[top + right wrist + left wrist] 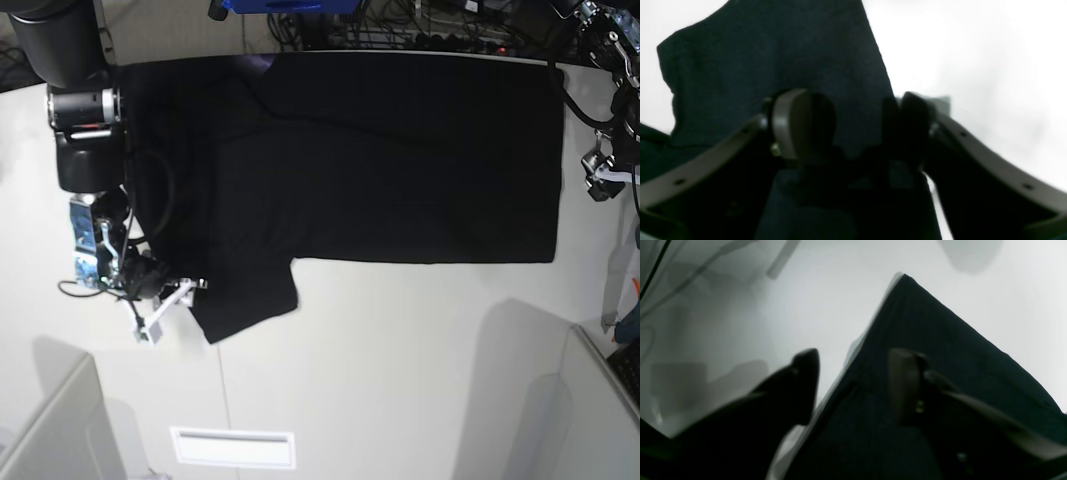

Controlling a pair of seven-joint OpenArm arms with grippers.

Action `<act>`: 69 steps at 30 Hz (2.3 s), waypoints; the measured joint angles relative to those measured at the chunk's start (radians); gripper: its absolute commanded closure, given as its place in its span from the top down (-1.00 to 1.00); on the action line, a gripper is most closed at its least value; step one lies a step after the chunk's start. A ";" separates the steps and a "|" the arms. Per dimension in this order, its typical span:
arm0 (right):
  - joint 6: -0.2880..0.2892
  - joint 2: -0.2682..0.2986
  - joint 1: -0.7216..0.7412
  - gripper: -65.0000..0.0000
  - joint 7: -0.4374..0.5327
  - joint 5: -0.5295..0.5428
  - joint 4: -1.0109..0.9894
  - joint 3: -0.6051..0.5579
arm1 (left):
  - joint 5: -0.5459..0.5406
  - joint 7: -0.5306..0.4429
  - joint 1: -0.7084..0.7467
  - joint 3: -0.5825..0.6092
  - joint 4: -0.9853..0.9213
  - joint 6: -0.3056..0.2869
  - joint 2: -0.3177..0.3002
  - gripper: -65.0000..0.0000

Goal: Fold the T-shirt properly
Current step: 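Grasp the sleeve and hem corner nearest the right gripper, then grasp the hem corner nearest the left gripper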

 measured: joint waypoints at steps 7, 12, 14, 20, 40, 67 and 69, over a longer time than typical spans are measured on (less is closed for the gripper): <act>-0.002 0.000 -0.011 -1.00 0.028 0.007 -0.007 0.006 | 0.001 0.002 -0.128 0.002 -0.196 -0.001 -0.039 0.85; -0.001 -0.003 -0.013 -1.00 0.029 0.012 -0.007 0.007 | 0.004 -0.013 -0.292 0.154 -0.427 -0.001 -0.164 0.87; -0.001 -0.003 -0.013 -1.00 0.026 0.011 -0.006 0.007 | 0.004 -0.065 -0.359 0.250 -0.536 0.000 -0.187 0.87; -0.001 -0.003 -0.013 -1.00 0.022 0.008 -0.002 0.007 | 0.003 -0.267 -0.467 0.515 -0.833 0.001 -0.245 0.87; -0.001 -0.003 -0.010 -1.00 0.017 0.007 -0.001 0.007 | 0.020 -0.398 -0.570 0.769 -0.946 0.003 -0.219 0.26; -0.012 0.016 -0.236 -1.00 -0.217 -0.008 0.520 0.270 | -0.111 -0.196 -0.435 0.575 -0.651 0.002 -0.236 -1.00; -0.009 -0.008 -0.286 -1.00 -0.270 0.001 0.622 0.311 | -0.135 -0.171 -0.381 0.547 -0.566 0.003 -0.240 -1.00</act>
